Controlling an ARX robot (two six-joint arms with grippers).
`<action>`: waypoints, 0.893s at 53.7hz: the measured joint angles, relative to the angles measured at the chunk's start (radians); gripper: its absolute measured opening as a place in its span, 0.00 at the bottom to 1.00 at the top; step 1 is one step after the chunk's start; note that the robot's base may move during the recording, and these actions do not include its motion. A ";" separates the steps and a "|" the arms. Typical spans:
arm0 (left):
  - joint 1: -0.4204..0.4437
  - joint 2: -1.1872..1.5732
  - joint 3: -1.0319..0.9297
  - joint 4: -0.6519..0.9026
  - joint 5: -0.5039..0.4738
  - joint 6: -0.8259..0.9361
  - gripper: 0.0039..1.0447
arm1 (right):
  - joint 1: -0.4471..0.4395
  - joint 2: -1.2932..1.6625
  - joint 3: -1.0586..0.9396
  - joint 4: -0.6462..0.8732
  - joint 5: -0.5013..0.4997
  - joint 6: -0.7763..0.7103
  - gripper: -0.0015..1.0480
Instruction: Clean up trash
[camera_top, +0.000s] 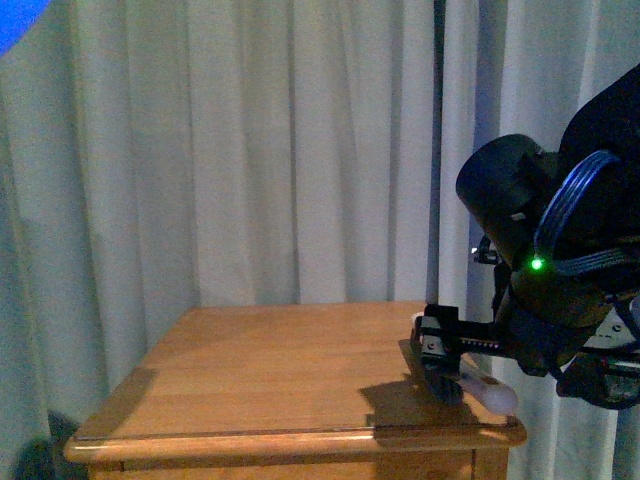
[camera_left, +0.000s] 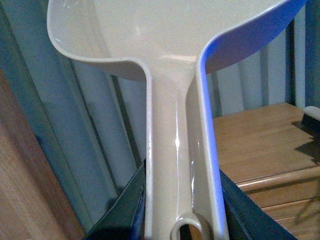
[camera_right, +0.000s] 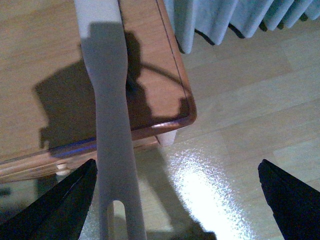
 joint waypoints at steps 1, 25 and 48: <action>0.000 0.000 0.000 0.000 0.000 0.000 0.26 | 0.002 0.013 0.005 0.000 -0.004 0.006 0.93; 0.000 0.000 0.000 0.000 0.000 0.000 0.26 | 0.010 0.077 0.054 0.006 -0.013 0.033 0.70; 0.000 0.000 0.000 0.000 0.000 0.000 0.26 | 0.007 0.076 0.049 0.037 -0.037 0.032 0.20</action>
